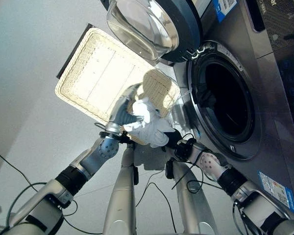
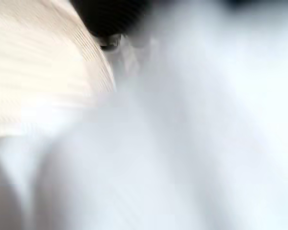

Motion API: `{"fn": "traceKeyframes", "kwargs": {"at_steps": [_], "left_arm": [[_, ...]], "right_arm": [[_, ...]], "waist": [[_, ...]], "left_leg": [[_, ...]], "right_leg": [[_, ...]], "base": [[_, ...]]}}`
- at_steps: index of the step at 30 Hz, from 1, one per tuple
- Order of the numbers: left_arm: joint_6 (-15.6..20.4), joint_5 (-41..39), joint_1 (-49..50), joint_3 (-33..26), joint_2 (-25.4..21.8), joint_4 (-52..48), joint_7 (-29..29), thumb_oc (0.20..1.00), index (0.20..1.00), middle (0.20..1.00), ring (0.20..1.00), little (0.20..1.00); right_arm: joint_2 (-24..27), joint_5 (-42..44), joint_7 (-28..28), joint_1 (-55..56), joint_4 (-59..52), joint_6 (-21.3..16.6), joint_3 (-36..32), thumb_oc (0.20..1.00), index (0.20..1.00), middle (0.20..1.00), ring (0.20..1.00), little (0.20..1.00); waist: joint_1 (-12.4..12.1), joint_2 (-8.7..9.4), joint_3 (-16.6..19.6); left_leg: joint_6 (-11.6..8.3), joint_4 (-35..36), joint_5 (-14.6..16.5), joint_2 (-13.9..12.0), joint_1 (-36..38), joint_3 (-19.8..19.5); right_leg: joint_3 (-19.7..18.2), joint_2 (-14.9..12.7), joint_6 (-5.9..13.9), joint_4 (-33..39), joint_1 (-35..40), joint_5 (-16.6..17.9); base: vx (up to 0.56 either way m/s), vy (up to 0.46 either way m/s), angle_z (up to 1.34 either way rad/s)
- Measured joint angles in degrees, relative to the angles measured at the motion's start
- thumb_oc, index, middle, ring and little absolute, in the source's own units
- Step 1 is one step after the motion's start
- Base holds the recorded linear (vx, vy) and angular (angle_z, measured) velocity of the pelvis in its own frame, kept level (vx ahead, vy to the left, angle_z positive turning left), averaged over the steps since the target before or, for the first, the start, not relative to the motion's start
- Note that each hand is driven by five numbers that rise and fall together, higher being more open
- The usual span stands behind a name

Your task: Put the clothes into the washing machine.

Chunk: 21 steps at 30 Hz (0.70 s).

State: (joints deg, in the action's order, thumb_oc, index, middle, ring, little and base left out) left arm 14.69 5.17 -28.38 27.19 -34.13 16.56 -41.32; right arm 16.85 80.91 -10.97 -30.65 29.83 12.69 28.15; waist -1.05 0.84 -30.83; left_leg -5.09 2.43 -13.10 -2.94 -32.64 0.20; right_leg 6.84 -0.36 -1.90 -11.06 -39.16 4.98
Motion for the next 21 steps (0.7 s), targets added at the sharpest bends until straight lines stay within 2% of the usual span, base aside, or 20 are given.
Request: {"fn": "traceKeyframes", "kwargs": {"at_steps": [2, 3, 5, 6, 7, 8, 10, 13, 14, 15, 16, 17, 18, 19, 21], "left_arm": [[-0.22, -2.88, -0.13, -3.79, 0.15, 2.78, -2.27, 1.0, 1.0, 1.0, 1.0, 1.0], [-0.54, -4.86, 0.04, -5.57, 0.0, 3.37, -3.43, 1.0, 1.0, 1.0, 1.0, 1.0], [-1.6, -6.7, 0.35, -6.44, -0.37, 3.45, -4.82, 1.0, 1.0, 1.0, 1.0, 1.0], [-2.02, -7.34, 0.37, -6.43, -0.4, 3.65, -4.93, 1.0, 1.0, 1.0, 1.0, 1.0], [-2.98, -8.29, 0.6, -6.35, -0.37, 4.6, -4.93, 1.0, 1.0, 1.0, 1.0, 1.0], [-3.35, -8.49, 0.57, -6.36, -0.42, 5.18, -4.93, 1.0, 1.0, 1.0, 1.0, 1.0], [-4.56, -9.26, 1.17, -6.44, -0.73, 5.64, -4.86, 1.0, 1.0, 1.0, 1.0, 1.0], [-4.61, -10.04, 1.36, -6.37, -0.78, 7.28, -4.32, 1.0, 1.0, 1.0, 1.0, 1.0], [-4.61, -10.57, 1.41, -6.37, -0.81, 7.69, -3.95, 1.0, 1.0, 1.0, 1.0, 1.0], [-4.64, -10.99, 1.45, -6.3, -0.82, 8.2, -3.42, 1.0, 1.0, 1.0, 1.0, 1.0], [-4.63, -11.02, 1.79, -6.26, -0.89, 8.45, -2.96, 1.0, 1.0, 1.0, 1.0, 1.0], [-4.62, -11.11, 1.92, -6.25, -0.98, 8.46, -2.57, 1.0, 1.0, 1.0, 1.0, 1.0], [-4.66, -11.77, 2.02, -5.66, -1.36, 8.46, -1.56, 1.0, 1.0, 1.0, 1.0, 1.0], [-4.7, -12.29, 2.15, -5.45, -1.42, 8.44, -1.23, 1.0, 1.0, 1.0, 1.0, 1.0], [-5.34, -13.13, 2.17, -4.76, -1.31, 8.28, -0.84, 1.0, 1.0, 1.0, 1.0, 1.0]], "right_arm": [[-2.86, 12.1, 2.77, 0.56, 3.8, -3.91, -4.73, 0.2, 0.2, 0.2, 0.2, 0.2], [-3.58, 19.08, 4.19, 1.02, 4.64, -7.22, -7.84, 0.2, 0.2, 0.2, 0.2, 0.2], [-5.02, 26.85, 5.89, 1.15, 4.75, -12.9, -14.57, 0.2, 0.2, 0.2, 0.2, 0.2], [-5.53, 28.27, 6.49, 1.19, 4.5, -14.94, -16.55, 0.2, 0.2, 0.2, 0.2, 0.2], [-5.71, 30.15, 8.48, 1.06, 3.19, -19.46, -21.47, 0.2, 0.2, 0.2, 0.2, 0.2], [-5.7, 30.51, 9.57, 0.98, 2.11, -21.57, -23.36, 0.2, 0.2, 0.2, 0.2, 0.2], [-4.85, 31.27, 13.61, 0.8, -2.1, -29.98, -28.7, 0.2, 0.2, 0.2, 0.2, 0.2], [-1.22, 31.64, 20.38, -0.46, -4.03, -40.13, -33.99, 0.2, 0.2, 0.2, 0.2, 0.2], [-1.15, 32.66, 21.89, -1.35, -4.21, -41.29, -34.09, 0.2, 0.2, 0.2, 0.2, 0.2], [-2.5, 32.66, 23.21, -1.94, -4.7, -45.76, -34.26, 0.2, 0.2, 0.2, 0.2, 0.2], [-3.05, 32.66, 25.34, -3.07, -4.63, -50.91, -34.28, 0.285, 0.285, 0.285, 0.285, 0.285], [-3.04, 32.66, 26.12, -3.51, -4.56, -52.86, -34.45, 0.576, 0.576, 0.576, 0.576, 0.576], [-3.07, 32.66, 26.79, -4.95, -4.54, -57.38, -35.19, 1.0, 1.0, 1.0, 1.0, 1.0], [-3.09, 32.66, 26.99, -5.72, -4.55, -59.11, -35.75, 1.0, 1.0, 1.0, 1.0, 1.0], [-3.12, 32.66, 27.21, -6.36, -4.49, -59.73, -37.19, 1.0, 1.0, 1.0, 1.0, 1.0]], "waist": [[0.08, -0.05, -0.03], [0.0, -0.08, -0.04], [0.03, -0.15, -0.08], [0.09, -0.27, -0.11], [0.26, -0.69, -0.15], [0.25, -0.83, -0.14], [0.29, -0.92, -0.17], [0.23, -0.93, -0.17], [0.21, -0.94, -0.18], [0.21, -1.17, -0.3], [-0.02, -1.56, -0.3], [-0.13, -1.78, -0.37], [-0.6, -2.47, -0.54], [-1.13, -2.64, -0.54], [-1.17, -3.02, -0.54]], "left_leg": [[-0.15, 0.02, 0.12, -0.03, -0.02, 0.29], [-0.16, 0.13, 0.13, 0.01, -0.08, 0.64], [-0.14, 0.15, 0.11, 0.2, -0.15, 1.18], [-0.14, 0.15, 0.11, 0.27, -0.14, 1.36], [-0.15, 0.22, 0.13, 0.35, -0.04, 1.6], [-0.15, 0.21, 0.14, 0.36, -0.04, 1.75], [-0.14, 0.2, 0.13, 0.26, 0.08, 2.55], [-0.15, 0.22, 0.17, 0.0, 0.28, 3.03], [-0.19, 0.2, 0.2, -0.06, 0.34, 3.19], [-0.18, 0.3, 0.2, -0.14, 0.55, 3.3], [-0.18, 0.33, 0.21, -0.15, 0.71, 3.56], [-0.06, 0.32, 0.29, -0.13, 0.77, 3.64], [-0.01, 0.33, 0.27, 0.18, 0.73, 3.85], [-0.01, 0.36, 0.28, 0.39, 0.71, 4.34], [0.04, 0.52, 0.27, 0.81, 0.71, 4.41]], "right_leg": [[-0.11, -0.02, -0.02, -0.21, -0.25, -0.01], [-0.33, -0.08, -0.01, -0.5, -0.58, -0.01], [-0.87, -0.2, 0.0, -0.79, -0.97, 0.01], [-1.0, -0.25, 0.03, -0.81, -1.02, 0.03], [-1.22, -0.33, 0.09, -0.76, -1.02, 0.07], [-1.3, -0.34, 0.13, -0.75, -1.08, 0.11], [-1.81, -0.22, 0.26, -0.54, -1.2, 0.26], [-2.37, 0.2, 0.11, 0.34, -0.87, 0.71], [-2.55, 0.29, 0.04, 0.48, -0.84, 0.79], [-2.62, 0.39, -0.07, 0.78, -0.54, 0.94], [-2.57, 0.41, -0.06, 1.46, -0.04, 1.32], [-2.62, 0.4, 0.04, 1.67, 0.09, 1.41], [-2.94, 0.17, 0.22, 2.1, 0.15, 1.77], [-3.34, 0.07, 0.44, 2.27, 0.04, 2.02], [-3.47, -0.22, 0.68, 2.37, 0.02, 2.17]], "base": [[0.04, 0.023, -0.03], [0.03, 0.024, -0.05], [0.04, 0.02, -0.07], [0.04, 0.022, -0.07], [0.04, 0.018, -0.06], [0.05, 0.016, -0.1], [0.04, 0.012, -0.14], [0.02, -0.014, -0.11], [0.01, -0.013, -0.09], [-0.01, -0.006, -0.04], [0.0, 0.0, 0.0], [0.0, 0.0, 0.0], [0.0, 0.009, -0.07], [0.0, 0.008, -0.07], [0.02, 0.075, -0.01]]}}
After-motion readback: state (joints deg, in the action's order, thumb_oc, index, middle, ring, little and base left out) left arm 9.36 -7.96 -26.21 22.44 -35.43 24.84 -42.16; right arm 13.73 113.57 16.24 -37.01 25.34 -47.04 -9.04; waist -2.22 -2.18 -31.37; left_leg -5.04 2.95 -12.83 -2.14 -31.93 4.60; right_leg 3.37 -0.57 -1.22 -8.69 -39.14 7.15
